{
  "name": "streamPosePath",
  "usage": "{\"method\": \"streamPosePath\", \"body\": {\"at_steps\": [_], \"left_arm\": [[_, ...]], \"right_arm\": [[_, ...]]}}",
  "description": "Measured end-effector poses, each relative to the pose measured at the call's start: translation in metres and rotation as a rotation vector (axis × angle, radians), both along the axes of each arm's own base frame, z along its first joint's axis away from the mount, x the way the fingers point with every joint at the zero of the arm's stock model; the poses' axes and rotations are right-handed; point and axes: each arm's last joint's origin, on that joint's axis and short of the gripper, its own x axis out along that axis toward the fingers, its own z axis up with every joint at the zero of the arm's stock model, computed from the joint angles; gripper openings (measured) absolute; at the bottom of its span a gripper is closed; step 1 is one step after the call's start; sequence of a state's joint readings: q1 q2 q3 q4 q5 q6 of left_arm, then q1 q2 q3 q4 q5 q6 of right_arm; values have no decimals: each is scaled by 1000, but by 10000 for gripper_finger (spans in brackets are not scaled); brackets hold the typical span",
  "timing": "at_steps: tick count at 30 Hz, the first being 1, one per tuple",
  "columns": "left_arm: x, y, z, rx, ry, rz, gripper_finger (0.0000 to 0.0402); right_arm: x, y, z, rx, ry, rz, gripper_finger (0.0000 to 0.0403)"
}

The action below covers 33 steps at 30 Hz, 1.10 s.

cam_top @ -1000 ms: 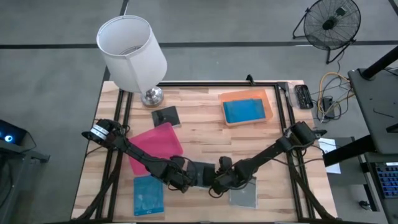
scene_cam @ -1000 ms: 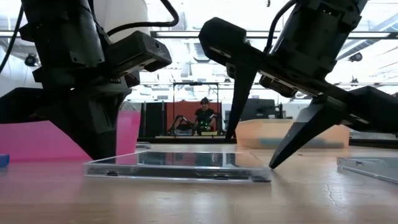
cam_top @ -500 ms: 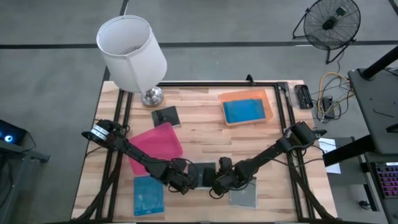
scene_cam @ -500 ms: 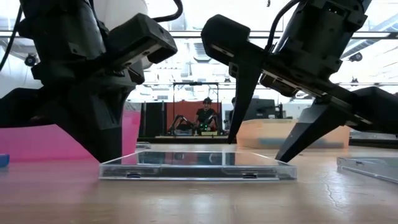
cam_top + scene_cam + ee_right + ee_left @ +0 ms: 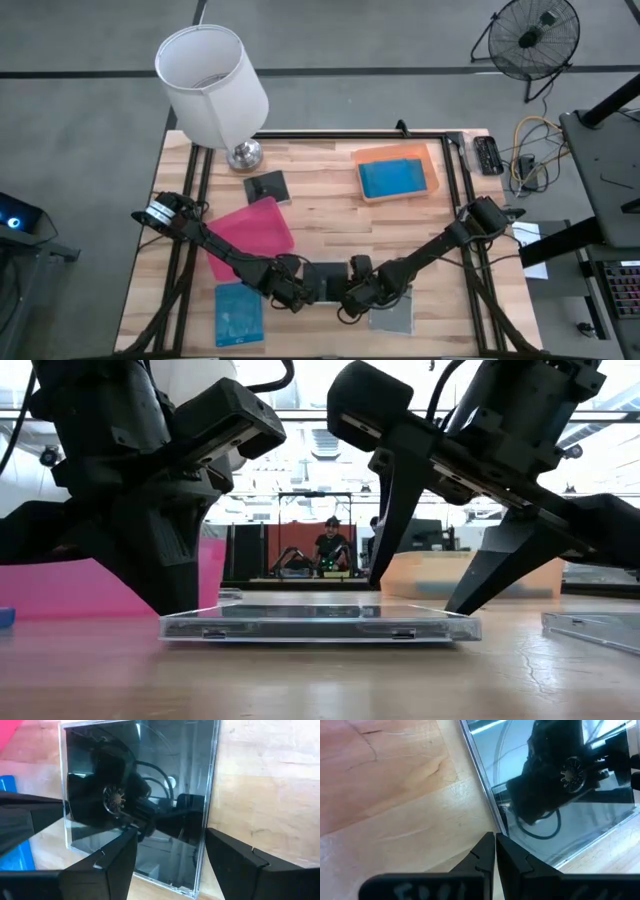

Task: Pick & place jewel cases by type
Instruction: Put the bottom left black CD case into the pink bin

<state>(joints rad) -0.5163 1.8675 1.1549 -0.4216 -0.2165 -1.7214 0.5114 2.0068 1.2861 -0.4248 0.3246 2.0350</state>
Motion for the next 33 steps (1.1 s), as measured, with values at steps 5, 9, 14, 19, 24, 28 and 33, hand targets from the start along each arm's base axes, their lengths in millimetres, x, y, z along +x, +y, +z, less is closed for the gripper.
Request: {"method": "streamPosePath", "body": {"at_steps": [5, 9, 14, 19, 24, 28, 33], "left_arm": [[0, 0, 0, -8, 2, -4, 0], [0, -1, 0, -6, 5, -33, 0], [-1, -3, 1, -12, 13, -74, 0], [-1, -3, 1, -1, 13, -104, 0], [-2, -4, 1, 10, 21, -189, 0], [-2, -4, 0, 12, 30, -229, 0], [-3, -5, 0, 18, 31, -263, 0]], "right_arm": [[-1, 1, 1, -7, -4, 4, 226], [-1, 2, 2, -21, -7, 30, 226], [-2, 1, 11, -49, -23, 85, 226], [-2, 1, 15, -60, -26, 105, 226], [-1, 2, 16, -64, -44, 128, 226], [1, 4, 17, -67, -66, 154, 226], [1, 5, 20, -70, -85, 178, 226]]}}
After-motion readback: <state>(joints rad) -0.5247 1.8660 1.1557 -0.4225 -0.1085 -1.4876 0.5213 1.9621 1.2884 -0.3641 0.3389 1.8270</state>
